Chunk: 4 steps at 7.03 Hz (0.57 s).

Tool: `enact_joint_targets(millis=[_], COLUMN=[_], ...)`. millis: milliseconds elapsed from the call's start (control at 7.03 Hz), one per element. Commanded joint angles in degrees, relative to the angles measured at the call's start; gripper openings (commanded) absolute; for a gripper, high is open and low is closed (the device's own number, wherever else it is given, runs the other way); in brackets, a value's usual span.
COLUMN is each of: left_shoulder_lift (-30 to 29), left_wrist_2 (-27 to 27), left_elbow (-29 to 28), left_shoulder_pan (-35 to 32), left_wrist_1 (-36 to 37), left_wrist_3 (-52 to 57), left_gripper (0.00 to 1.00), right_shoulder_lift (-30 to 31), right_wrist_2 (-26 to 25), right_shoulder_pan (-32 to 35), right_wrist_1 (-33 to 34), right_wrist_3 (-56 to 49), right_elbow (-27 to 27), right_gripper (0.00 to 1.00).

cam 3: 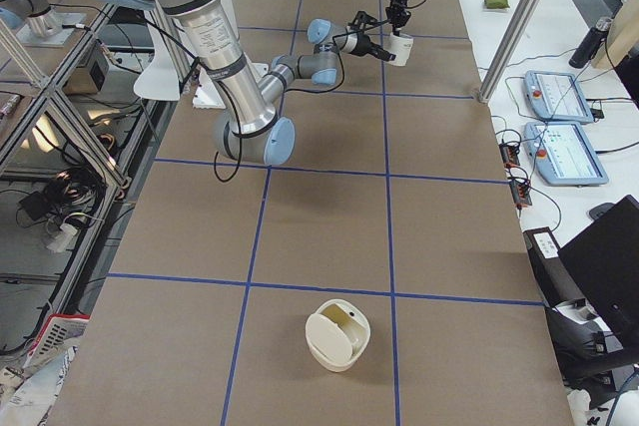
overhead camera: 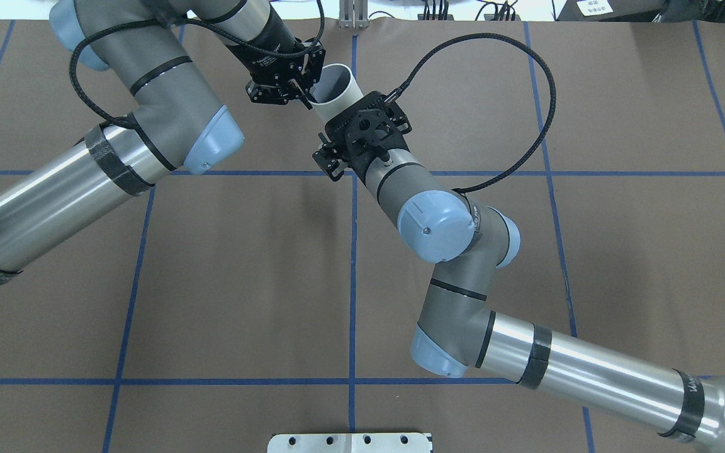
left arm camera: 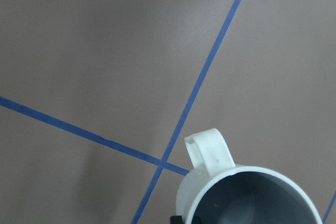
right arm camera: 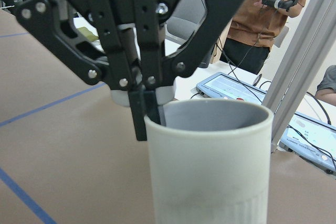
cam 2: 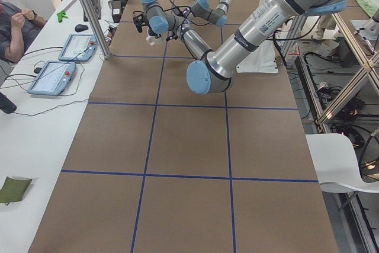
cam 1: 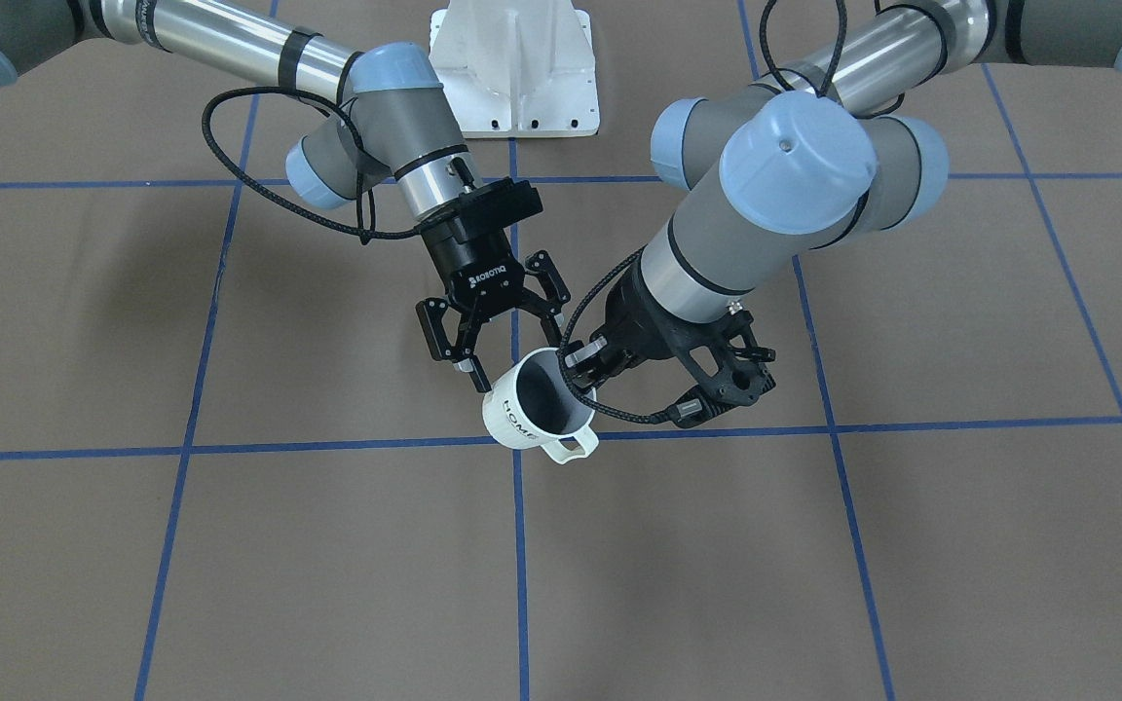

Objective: Left arm hands cup to right arm to dump lemon

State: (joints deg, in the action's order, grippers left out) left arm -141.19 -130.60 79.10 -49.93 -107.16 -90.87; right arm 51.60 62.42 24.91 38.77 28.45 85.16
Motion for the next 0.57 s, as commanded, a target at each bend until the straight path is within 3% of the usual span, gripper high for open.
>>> enact_joint_targets(millis=[0,285,427], left_shoulder_lift=[0.12,0.39,0.56], left_wrist_2=[0.17,0.17,0.35], left_elbow=[-0.09,0.0,-0.09], left_shoulder_pan=[-0.07,-0.34,-0.43], left_wrist_1=[-0.06,0.46,0.47], left_wrist_3=[0.08,2.43,3.06], left_gripper=[0.0,0.0,0.0], right_shoulder_lift=[4.37,5.7,5.53], right_wrist_2=[0.15,0.77,1.03], right_shoulder_pan=[-1.0,-0.48,1.09], right_wrist_1=[-0.01,0.6,5.91], right_wrist_3=[-0.07,0.81,2.29], right_elbow=[6.66,10.11,10.2], right_gripper=[0.99,0.99,0.99])
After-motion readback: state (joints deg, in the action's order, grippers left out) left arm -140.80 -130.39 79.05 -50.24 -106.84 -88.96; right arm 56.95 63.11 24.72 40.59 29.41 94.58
